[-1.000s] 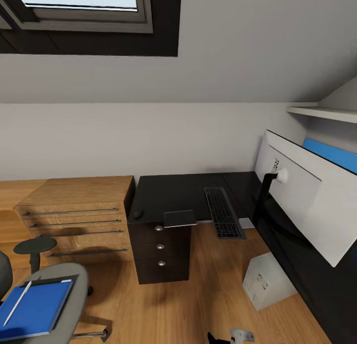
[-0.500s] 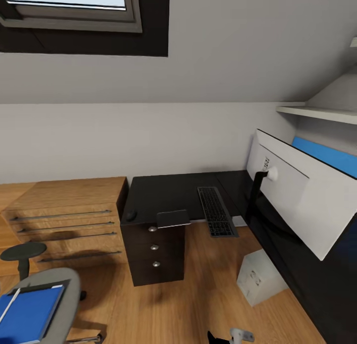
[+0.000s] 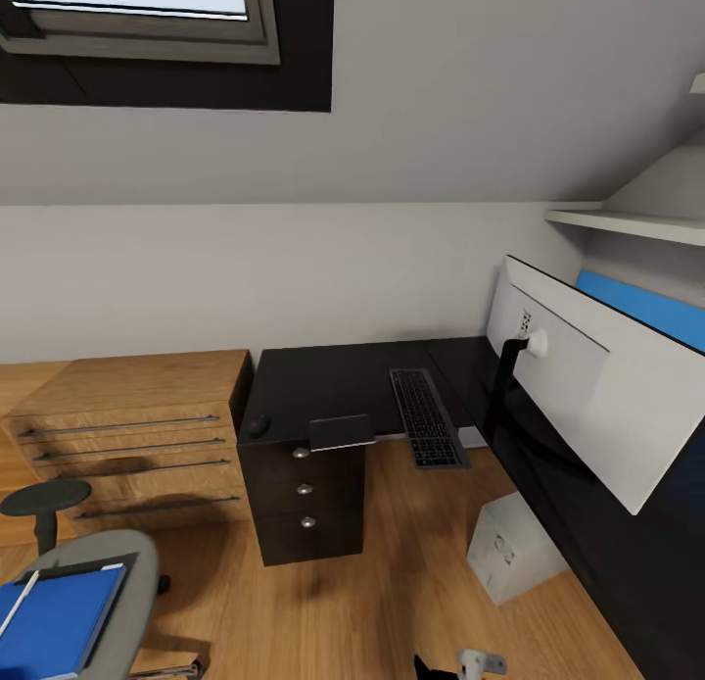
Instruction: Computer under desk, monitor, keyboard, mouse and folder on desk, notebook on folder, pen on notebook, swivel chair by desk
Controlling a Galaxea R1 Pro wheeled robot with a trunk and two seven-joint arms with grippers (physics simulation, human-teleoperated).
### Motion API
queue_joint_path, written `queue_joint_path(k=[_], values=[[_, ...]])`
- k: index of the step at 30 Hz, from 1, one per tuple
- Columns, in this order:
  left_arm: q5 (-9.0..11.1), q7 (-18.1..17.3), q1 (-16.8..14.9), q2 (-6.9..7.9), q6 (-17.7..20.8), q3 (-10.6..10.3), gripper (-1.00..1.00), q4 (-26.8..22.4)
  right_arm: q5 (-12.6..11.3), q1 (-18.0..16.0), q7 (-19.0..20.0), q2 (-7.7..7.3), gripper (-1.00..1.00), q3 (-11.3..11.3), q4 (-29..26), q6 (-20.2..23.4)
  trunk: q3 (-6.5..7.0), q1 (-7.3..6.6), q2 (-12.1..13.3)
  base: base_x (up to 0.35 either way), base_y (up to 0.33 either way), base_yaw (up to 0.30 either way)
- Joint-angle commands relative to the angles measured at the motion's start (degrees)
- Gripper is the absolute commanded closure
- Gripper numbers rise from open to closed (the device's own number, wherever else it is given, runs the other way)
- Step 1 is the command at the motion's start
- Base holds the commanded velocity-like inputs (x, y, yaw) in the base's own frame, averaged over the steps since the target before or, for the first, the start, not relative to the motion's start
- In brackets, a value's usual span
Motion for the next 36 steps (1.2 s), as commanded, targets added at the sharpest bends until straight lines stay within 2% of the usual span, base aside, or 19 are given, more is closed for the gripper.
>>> queue_joint_path(k=[1,5,6,9,12,15,17,21,22,26,32,36], values=[[0.2,0.0,0.0,-0.04,-0.1,0.1,-1.00,-0.1,-0.6,-0.1,0.5,-0.01,-1.00,-0.2,0.1,-0.1,-0.05,0.01,0.0,0.000,0.000,0.000],[0.2,-0.1,0.0,-0.04,-0.1,0.1,-1.00,-0.1,-0.8,-0.1,0.0,-0.02,-1.00,-0.5,0.0,0.0,-0.05,0.01,0.0,0.000,0.000,0.000],[0.2,0.0,0.0,-0.04,-0.1,0.1,-1.00,-0.1,-0.9,-0.1,-2.6,-0.27,-1.00,-0.9,-1.0,0.1,-0.05,0.01,0.0,0.000,0.000,0.000],[0.2,0.0,0.0,-0.04,-0.1,0.1,-1.00,-0.1,-0.9,-0.1,-6.0,-0.53,-1.00,-1.0,-3.2,0.4,-0.05,0.01,0.0,0.000,0.000,0.000],[0.2,0.0,0.0,-0.04,-0.1,0.2,-1.00,-0.1,-0.7,-0.1,-12.2,-0.74,-1.00,-1.0,-7.9,1.0,-0.05,0.01,0.0,0.000,0.000,0.000],[0.2,0.0,0.0,-0.04,-0.1,0.1,-1.00,-0.1,-0.5,-0.1,-15.7,-0.92,-1.00,-1.0,-12.1,3.0,-0.05,0.01,0.0,0.000,0.000,0.000],[0.2,0.0,0.0,-0.04,-0.1,0.2,-1.00,-0.1,-0.4,-0.1,-16.6,-1.03,-1.00,-1.0,-14.2,4.9,-0.05,0.01,0.0,0.000,0.000,0.000],[0.2,0.0,0.0,-0.04,-0.1,0.1,-1.00,-0.1,-0.3,-0.2,-17.8,-2.22,-1.00,-1.0,-19.6,11.5,-0.05,0.01,0.0,0.000,0.000,0.000],[0.2,0.0,0.0,-0.04,-0.1,0.1,-1.00,-0.1,-0.3,-0.2,-18.1,-3.12,-1.00,-1.0,-21.4,14.1,-0.05,0.01,0.0,0.000,0.000,0.000],[0.2,0.0,0.0,-0.04,-0.1,0.1,-1.00,-0.1,-0.3,-0.5,-18.4,-5.42,-1.00,-1.0,-24.4,18.2,-0.05,0.01,0.0,0.000,0.000,0.000],[0.1,-0.1,0.0,-0.04,-0.1,0.1,-1.00,-0.1,-0.2,-2.3,-18.5,-8.03,-1.00,-1.0,-25.5,19.9,-0.05,0.01,0.0,0.000,0.000,0.000],[0.1,-0.1,0.0,-0.04,-0.1,0.1,-1.00,-0.1,-0.2,-4.0,-18.7,-8.94,-1.00,-1.0,-25.6,20.1,-0.05,0.01,0.0,0.000,0.000,0.000]])
